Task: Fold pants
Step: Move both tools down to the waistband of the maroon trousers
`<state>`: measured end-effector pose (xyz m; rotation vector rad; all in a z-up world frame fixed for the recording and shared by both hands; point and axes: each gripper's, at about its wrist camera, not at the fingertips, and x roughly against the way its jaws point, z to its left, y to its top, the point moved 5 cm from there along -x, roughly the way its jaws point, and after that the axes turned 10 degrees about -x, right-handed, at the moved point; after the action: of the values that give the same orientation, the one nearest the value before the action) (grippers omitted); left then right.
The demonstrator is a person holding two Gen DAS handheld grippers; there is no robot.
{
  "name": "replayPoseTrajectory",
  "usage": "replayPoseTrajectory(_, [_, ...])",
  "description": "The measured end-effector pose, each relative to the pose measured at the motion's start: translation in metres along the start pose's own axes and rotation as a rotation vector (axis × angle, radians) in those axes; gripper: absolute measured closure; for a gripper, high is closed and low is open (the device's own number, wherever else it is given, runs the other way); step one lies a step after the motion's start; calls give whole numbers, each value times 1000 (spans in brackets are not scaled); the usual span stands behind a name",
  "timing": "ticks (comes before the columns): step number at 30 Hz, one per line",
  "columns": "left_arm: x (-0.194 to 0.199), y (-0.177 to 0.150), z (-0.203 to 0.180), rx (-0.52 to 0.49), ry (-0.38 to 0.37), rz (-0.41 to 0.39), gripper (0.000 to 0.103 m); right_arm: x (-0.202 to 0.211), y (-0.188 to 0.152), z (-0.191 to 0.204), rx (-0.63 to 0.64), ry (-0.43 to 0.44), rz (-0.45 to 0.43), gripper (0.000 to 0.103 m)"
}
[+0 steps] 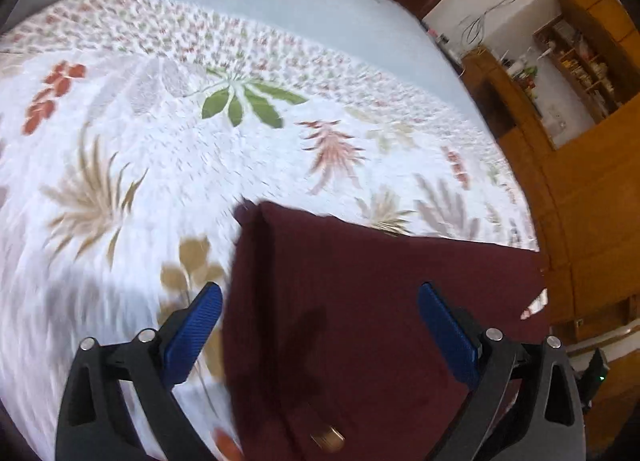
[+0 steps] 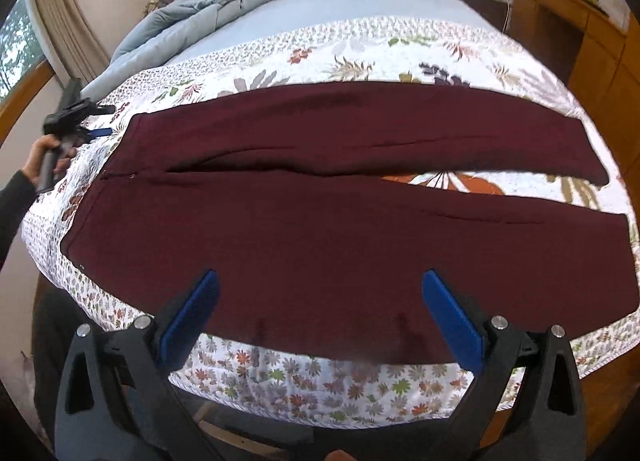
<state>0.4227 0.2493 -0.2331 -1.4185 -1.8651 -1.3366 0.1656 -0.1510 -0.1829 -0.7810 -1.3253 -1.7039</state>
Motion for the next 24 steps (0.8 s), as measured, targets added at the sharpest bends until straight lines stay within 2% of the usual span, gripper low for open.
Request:
replayPoseTrajectory(4, [-38, 10, 19, -22, -28, 82, 5, -19, 10, -4, -30, 54, 67, 3])
replayPoseTrajectory(10, [-56, 16, 4, -178, -57, 150, 6, -34, 41, -17, -77, 191, 119, 3])
replayPoseTrajectory(14, [-63, 15, -11, -266, -49, 214, 7, -31, 70, -46, -114, 291, 164, 3])
replayPoseTrajectory(15, [-64, 15, -13, -274, -57, 224, 22, -28, 78, -56, -117, 298, 165, 3])
replayPoseTrajectory(16, [-67, 14, -14, -288, -44, 246, 58, -23, 92, -73, -120, 298, 160, 3])
replayPoseTrajectory(19, [-71, 14, -10, -287, -19, 261, 65, -8, 135, -143, -180, 294, 140, 3])
replayPoseTrajectory(24, [-73, 14, -2, -225, -30, 252, 63, 9, 214, -284, -346, 227, 68, 3])
